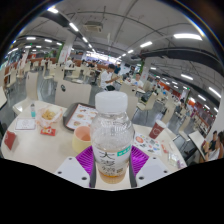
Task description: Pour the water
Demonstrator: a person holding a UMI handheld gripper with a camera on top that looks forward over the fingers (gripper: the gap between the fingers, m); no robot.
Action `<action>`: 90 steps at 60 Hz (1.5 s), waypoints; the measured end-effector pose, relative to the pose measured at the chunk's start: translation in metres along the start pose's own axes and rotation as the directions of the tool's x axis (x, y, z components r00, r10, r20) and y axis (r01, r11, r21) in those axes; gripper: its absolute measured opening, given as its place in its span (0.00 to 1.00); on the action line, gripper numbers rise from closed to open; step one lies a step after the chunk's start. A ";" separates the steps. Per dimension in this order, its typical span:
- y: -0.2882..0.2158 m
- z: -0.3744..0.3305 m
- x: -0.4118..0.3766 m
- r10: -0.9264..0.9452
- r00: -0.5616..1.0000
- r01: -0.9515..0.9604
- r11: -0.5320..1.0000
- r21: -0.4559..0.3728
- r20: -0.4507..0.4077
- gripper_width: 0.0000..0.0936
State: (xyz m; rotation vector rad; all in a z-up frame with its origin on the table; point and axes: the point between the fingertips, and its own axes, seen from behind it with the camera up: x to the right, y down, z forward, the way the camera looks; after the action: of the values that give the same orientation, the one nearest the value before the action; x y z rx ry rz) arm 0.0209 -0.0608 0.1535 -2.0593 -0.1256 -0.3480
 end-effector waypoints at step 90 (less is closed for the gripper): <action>-0.053 0.103 0.072 0.003 0.988 -0.015 0.997 0.074 0.151 0.48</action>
State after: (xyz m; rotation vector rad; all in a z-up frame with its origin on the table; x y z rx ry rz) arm 0.0970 0.0507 0.1725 -2.0102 -0.2181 -0.1784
